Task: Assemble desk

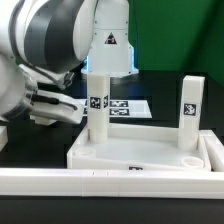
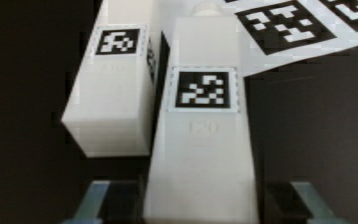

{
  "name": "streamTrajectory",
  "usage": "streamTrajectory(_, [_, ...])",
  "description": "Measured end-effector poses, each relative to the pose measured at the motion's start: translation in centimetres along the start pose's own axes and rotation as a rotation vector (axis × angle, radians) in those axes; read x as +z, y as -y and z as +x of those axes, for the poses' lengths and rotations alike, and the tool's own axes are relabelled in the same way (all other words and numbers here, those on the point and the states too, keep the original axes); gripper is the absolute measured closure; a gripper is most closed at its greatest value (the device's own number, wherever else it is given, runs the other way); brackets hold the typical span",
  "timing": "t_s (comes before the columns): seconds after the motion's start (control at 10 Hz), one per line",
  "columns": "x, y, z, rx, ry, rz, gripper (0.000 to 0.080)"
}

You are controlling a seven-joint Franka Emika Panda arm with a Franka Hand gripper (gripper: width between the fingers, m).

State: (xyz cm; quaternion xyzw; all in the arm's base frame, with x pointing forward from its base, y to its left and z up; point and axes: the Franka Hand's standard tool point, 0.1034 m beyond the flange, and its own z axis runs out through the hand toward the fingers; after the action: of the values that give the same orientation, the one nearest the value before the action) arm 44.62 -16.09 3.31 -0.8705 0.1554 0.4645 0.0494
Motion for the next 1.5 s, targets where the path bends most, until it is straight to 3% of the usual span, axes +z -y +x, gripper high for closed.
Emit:
streamTrajectory(0.3, [-3.8,1.4,-2.0,-0.027,-0.054,-0.040,0.0504])
streamTrajectory(0.7, [-3.9,1.3,-1.3,-0.028,-0.090,-0.043,0.0504])
streamTrajectory(0.8, [-5.1,1.6,-1.3,-0.037,-0.132,-0.048,0.0504])
streamTrajectory(1.1, [-9.7,2.3,-3.2,-0.057,-0.276,-0.027,0.0504])
streamTrajectory(1.2, [-10.3,2.4,-3.8,-0.047,-0.294,-0.018,0.0504])
streamTrajectory(1.3, [-11.3,2.6,-3.5,-0.049,-0.361,-0.014,0.0504])
streamTrajectory(1.5, [-11.9,2.8,-3.0,-0.059,-0.517,-0.012,0.0504])
